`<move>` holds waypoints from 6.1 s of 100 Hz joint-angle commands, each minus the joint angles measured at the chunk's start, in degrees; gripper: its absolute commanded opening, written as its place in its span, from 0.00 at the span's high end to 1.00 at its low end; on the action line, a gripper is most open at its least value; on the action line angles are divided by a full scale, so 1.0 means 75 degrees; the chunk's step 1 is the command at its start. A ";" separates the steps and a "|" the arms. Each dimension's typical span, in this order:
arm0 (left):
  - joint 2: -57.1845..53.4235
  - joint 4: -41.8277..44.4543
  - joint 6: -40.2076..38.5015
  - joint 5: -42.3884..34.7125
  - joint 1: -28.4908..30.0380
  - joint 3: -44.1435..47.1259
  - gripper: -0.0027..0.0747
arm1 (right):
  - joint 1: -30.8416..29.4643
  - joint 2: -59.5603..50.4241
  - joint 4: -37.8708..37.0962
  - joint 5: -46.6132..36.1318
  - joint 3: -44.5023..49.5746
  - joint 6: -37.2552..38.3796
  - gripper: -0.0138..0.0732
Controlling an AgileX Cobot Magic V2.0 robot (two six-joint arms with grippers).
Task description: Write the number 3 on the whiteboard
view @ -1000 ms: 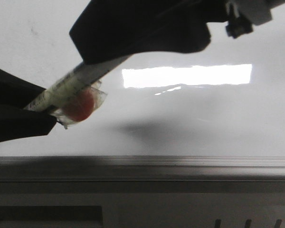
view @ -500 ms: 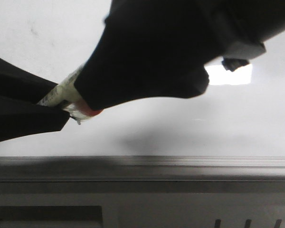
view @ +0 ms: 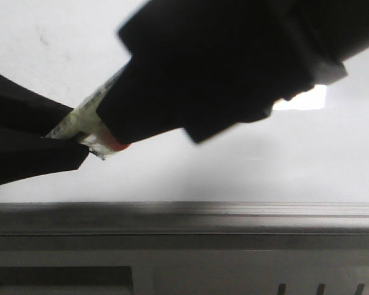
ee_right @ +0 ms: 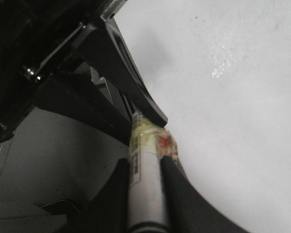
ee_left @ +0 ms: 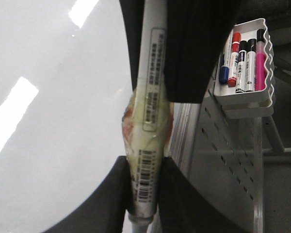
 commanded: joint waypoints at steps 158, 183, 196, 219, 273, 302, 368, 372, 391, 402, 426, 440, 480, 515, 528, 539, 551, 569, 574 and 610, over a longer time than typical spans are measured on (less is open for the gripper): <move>-0.2218 -0.2255 -0.0144 0.0601 0.0846 -0.0236 0.50 | -0.2268 0.0479 -0.0182 0.2318 -0.2622 0.0327 0.92; -0.2218 -0.2255 -0.0144 0.0601 0.0846 -0.0236 0.50 | -0.3173 0.0224 -0.0210 0.2750 -0.2622 0.0435 0.92; -0.2218 -0.2255 -0.0144 0.0601 0.0846 -0.0236 0.50 | -0.3201 0.0033 -0.0076 0.3447 -0.2593 0.0537 0.92; -0.2218 -0.2255 -0.0144 0.0601 0.0846 -0.0236 0.50 | -0.2503 0.0576 0.0212 0.3358 -0.2377 0.0537 0.92; -0.2218 -0.2255 -0.0144 0.0601 0.0846 -0.0236 0.50 | -0.2101 0.0648 0.0319 0.3490 -0.1788 0.0929 0.92; -0.2218 -0.2241 -0.0144 0.0689 0.0846 -0.0236 0.50 | -0.1515 0.1232 0.0457 0.2507 -0.2430 0.0929 0.92; 0.0208 -0.1773 -0.0144 -0.1053 -0.0379 -0.0267 0.50 | -0.0752 0.0565 0.0457 0.3435 -0.2476 0.0929 0.92; 0.0314 -0.1856 -0.0124 -0.1067 -0.0379 -0.0296 0.50 | -0.0665 0.0565 0.0457 0.3435 -0.2491 0.0929 0.92; 0.0629 -0.2038 -0.0124 -0.0987 -0.0379 -0.0394 0.56 | -0.0475 0.0565 0.0457 0.3381 -0.2604 0.0929 0.92; 0.0629 -0.2038 -0.0124 -0.0987 -0.0379 -0.0394 0.72 | -0.0475 0.0565 0.0457 0.3365 -0.2635 0.0929 0.92; 0.0629 -0.2038 -0.0124 -0.0987 -0.0379 -0.0394 0.97 | -0.0475 0.0565 0.0457 0.3400 -0.2633 0.0929 0.92; 0.0629 -0.2038 -0.0124 -0.0987 -0.0379 -0.0394 0.99 | -0.0475 0.0565 0.0457 0.3446 -0.2633 0.0929 0.92; 0.0629 -0.4352 -0.0124 -0.0987 -0.0379 -0.0394 0.99 | -0.0711 0.0459 0.0055 0.3088 -0.2770 0.0929 0.12; 0.0629 -0.9611 -0.0108 -0.0794 -0.0379 -0.0394 0.99 | -0.1167 -0.0351 0.0043 0.2916 -0.2939 0.0929 0.21; 0.0640 -0.9957 -0.0108 -0.0501 -0.0375 -0.0394 0.99 | -0.1167 -0.0403 0.0043 0.2916 -0.2939 0.0929 0.21; 0.0640 -1.0357 -0.0108 -0.0438 -0.0324 -0.0394 0.99 | -0.1167 -0.0403 0.0043 0.2916 -0.2939 0.0929 0.21; 0.0640 -1.0468 -0.0108 0.0036 0.0039 -0.0394 0.99 | -0.1167 -0.0403 0.0043 0.2947 -0.2939 0.0929 0.21; 0.0640 -1.0382 -0.0108 0.0210 0.0307 -0.0394 0.99 | -0.1167 -0.0403 0.0043 0.2947 -0.2939 0.0929 0.21; 0.0640 -1.0361 -0.0108 0.0230 0.0307 -0.0394 0.99 | -0.1167 -0.0403 0.0043 0.2947 -0.2939 0.0929 0.21; 0.0640 -0.9757 -0.0108 0.0218 0.0307 -0.0394 0.64 | -0.1167 -0.0403 0.0043 0.2947 -0.2939 0.0929 0.21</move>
